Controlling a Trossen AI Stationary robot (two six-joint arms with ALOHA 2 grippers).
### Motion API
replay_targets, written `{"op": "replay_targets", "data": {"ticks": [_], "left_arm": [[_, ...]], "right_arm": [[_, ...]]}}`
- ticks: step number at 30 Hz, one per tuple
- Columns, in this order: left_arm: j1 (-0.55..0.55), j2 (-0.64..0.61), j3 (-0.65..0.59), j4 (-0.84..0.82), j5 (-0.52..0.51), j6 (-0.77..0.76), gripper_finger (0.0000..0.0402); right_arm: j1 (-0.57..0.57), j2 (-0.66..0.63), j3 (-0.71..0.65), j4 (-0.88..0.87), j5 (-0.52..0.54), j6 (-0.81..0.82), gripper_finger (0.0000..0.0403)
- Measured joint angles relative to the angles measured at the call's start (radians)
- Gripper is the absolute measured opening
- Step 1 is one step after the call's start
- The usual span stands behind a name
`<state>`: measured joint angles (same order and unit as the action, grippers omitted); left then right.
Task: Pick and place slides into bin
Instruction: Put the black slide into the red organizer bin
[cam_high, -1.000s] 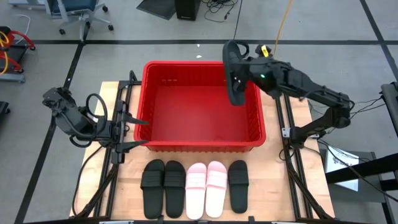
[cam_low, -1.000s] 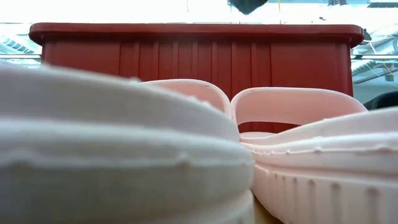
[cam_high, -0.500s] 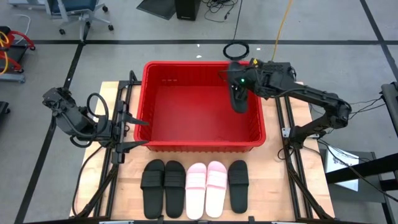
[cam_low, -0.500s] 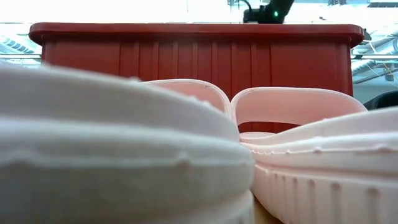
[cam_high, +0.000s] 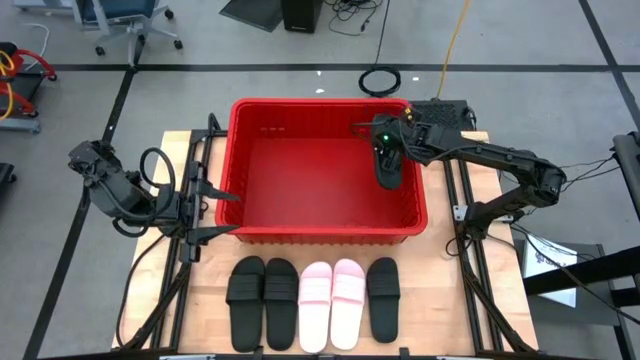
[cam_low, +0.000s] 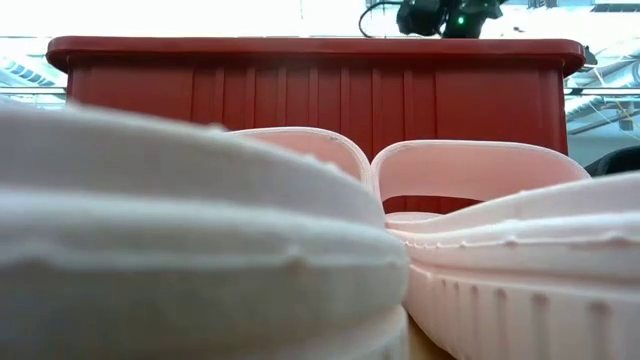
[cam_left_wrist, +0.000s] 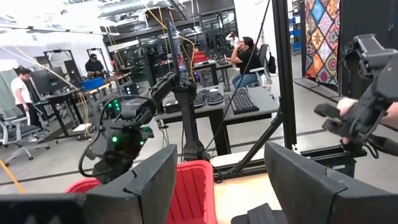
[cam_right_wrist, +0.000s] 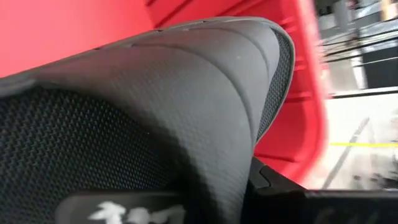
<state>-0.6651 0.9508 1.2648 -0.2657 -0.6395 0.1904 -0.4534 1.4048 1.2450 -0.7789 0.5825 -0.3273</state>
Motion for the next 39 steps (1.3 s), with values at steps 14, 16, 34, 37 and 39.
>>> {"op": "replay_targets", "data": {"ticks": [14,16,34,37,39], "left_arm": [[0.000,0.000,0.000,-0.023,-0.049,-0.017,0.0248],[0.000,0.000,0.000,-0.021,-0.053,-0.015,0.0248],[0.000,-0.003,0.000,-0.021,-0.079,0.027,0.0248],[0.000,-0.003,0.000,-0.021,-0.079,0.039,0.0248],[0.000,-0.002,0.000,-0.021,-0.079,0.040,0.0248]], "right_arm": [[-0.040,0.113,-0.090,0.123,-0.006,-0.017,0.0006],[-0.057,0.146,-0.090,0.155,-0.006,-0.038,0.0006],[-0.130,0.396,-0.089,0.226,-0.009,-0.081,0.0006],[-0.130,0.421,-0.089,0.228,-0.011,-0.076,0.0006],[-0.130,0.435,-0.089,0.229,-0.014,-0.069,0.0006]]}}
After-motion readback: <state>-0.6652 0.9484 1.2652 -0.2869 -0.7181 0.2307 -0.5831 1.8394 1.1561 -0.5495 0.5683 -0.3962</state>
